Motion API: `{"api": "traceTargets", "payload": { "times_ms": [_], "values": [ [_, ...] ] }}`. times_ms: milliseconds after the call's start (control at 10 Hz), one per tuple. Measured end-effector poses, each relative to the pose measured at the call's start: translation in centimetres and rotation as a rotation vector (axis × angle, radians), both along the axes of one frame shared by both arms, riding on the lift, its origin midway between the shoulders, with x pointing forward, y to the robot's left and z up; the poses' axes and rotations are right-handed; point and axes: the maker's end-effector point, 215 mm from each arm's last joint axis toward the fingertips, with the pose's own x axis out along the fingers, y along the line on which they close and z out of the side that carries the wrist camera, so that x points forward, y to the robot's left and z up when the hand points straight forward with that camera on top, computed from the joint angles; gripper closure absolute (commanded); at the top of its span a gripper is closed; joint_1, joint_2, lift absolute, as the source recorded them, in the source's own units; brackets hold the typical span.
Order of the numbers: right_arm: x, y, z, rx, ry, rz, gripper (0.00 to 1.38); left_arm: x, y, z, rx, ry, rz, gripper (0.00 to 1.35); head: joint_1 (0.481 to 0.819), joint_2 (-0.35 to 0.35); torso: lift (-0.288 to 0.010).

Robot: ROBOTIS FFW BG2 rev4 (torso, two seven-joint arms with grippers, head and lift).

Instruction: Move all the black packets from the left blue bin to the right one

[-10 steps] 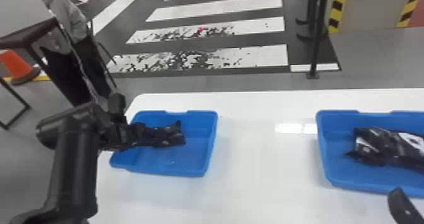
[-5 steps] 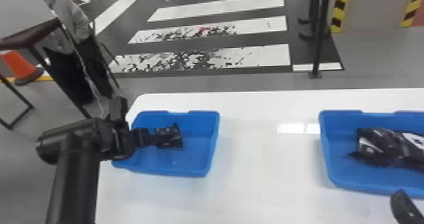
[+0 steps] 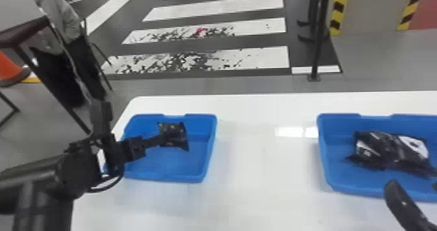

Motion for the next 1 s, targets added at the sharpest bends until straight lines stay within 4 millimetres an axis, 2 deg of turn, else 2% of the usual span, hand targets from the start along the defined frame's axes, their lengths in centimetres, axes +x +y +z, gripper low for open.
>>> {"api": "traceTargets", "payload": {
  "times_ms": [200, 300, 600, 800, 1000],
  "values": [
    [1.1, 1.4, 1.9, 0.011, -0.043, 0.042, 0.17, -2.6, -7.2, 5.9, 0.002, -0.149, -0.151, 1.21, 0.695, 0.161, -0.138],
    [1.5, 2.4, 2.8, 0.019, -0.061, 0.070, 0.17, -4.0, -11.1, 7.8, -0.021, -0.196, -0.226, 1.21, 0.695, 0.117, -0.138],
    [2.4, 5.9, 6.5, 0.062, -0.129, 0.162, 0.17, -7.1, -20.5, 11.0, -0.130, -0.265, -0.402, 1.21, 0.695, 0.039, -0.138],
    [2.9, 8.5, 8.3, 0.091, -0.160, 0.229, 0.16, -8.0, -24.5, 12.2, -0.184, -0.283, -0.482, 1.21, 0.695, 0.008, -0.138],
    [2.5, 11.1, 9.9, 0.130, -0.183, 0.291, 0.16, -8.3, -26.5, 12.9, -0.202, -0.290, -0.531, 1.21, 0.695, 0.011, -0.138]
  ]
}}
